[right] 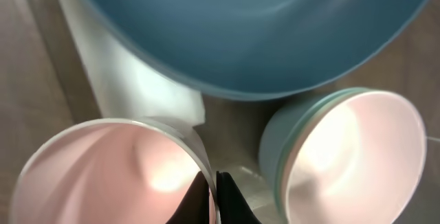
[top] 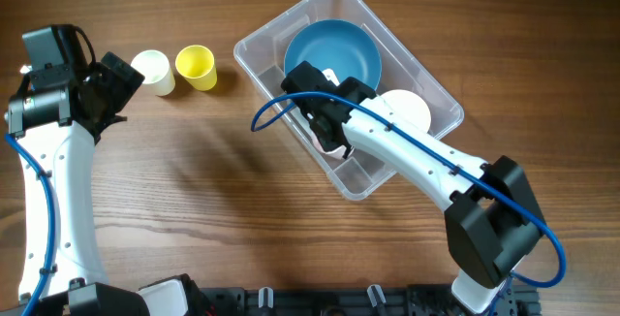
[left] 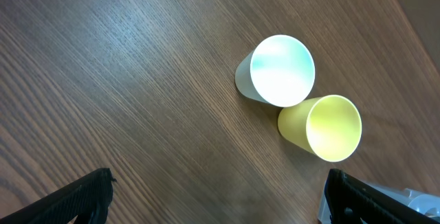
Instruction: Pack container
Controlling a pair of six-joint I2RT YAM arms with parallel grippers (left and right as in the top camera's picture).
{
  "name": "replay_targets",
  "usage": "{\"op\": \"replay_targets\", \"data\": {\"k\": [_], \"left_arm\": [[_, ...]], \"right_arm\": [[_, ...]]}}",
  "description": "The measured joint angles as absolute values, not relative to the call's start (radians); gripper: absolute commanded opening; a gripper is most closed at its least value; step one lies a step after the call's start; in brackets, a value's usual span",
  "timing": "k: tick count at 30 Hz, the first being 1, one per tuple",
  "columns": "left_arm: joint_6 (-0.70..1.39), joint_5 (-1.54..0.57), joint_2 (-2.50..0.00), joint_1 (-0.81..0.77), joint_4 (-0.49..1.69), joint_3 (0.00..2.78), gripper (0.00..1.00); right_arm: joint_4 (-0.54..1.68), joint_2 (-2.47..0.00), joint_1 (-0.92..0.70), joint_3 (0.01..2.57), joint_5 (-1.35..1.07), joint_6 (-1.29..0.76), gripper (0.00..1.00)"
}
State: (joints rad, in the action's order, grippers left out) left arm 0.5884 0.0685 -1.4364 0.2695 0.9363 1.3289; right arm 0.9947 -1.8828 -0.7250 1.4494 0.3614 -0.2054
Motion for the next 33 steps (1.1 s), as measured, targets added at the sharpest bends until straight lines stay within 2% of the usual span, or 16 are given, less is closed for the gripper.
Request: {"op": "replay_targets", "data": {"k": [1, 3, 4, 5, 8, 17, 20, 23, 25, 27, 28, 33], "left_arm": [[0.588, 0.068, -1.436, 0.270, 0.936, 1.329, 1.00], [0.588, 0.068, -1.436, 0.270, 0.936, 1.329, 1.00], [0.588, 0.068, -1.436, 0.270, 0.936, 1.329, 1.00], [0.588, 0.068, -1.436, 0.270, 0.936, 1.329, 1.00], [0.588, 0.068, -1.436, 0.270, 0.936, 1.329, 1.00], [0.588, 0.068, -1.436, 0.270, 0.936, 1.329, 1.00], [0.588, 0.068, -1.436, 0.270, 0.936, 1.329, 1.00], [0.589, 0.068, -1.436, 0.270, 0.936, 1.329, 1.00], [0.588, 0.068, -1.436, 0.270, 0.936, 1.329, 1.00], [0.588, 0.068, -1.436, 0.270, 0.936, 1.329, 1.00], [0.588, 0.068, -1.436, 0.270, 0.936, 1.329, 1.00], [0.588, 0.068, -1.436, 0.270, 0.936, 1.329, 1.00]], "right_arm": [[1.007, -1.880, -0.725, 1.449, 0.352, -0.206, 0.06], [1.030, -1.874, -0.725, 1.449, 0.336, -0.208, 0.42], [1.039, -1.872, -0.725, 1.449, 0.331, -0.215, 0.54], [1.045, -1.871, -0.724, 1.449, 0.324, -0.215, 0.57], [1.063, -1.863, -0.724, 1.449, 0.310, -0.210, 0.63], [1.054, -1.819, -0.724, 1.449, 0.295, -0.216, 0.63], [1.028, -1.788, -0.724, 1.449, 0.293, -0.218, 0.66], [0.998, -1.722, -0.724, 1.449, 0.287, -0.220, 0.60], [0.990, -1.671, -0.724, 1.449, 0.268, -0.218, 0.48], [0.993, -1.635, -0.724, 1.449, 0.266, -0.219, 0.07], [0.998, -1.623, -0.724, 1.449, 0.271, -0.214, 0.04], [1.055, -1.590, -0.681, 1.449, 0.324, -0.265, 0.04]]}}
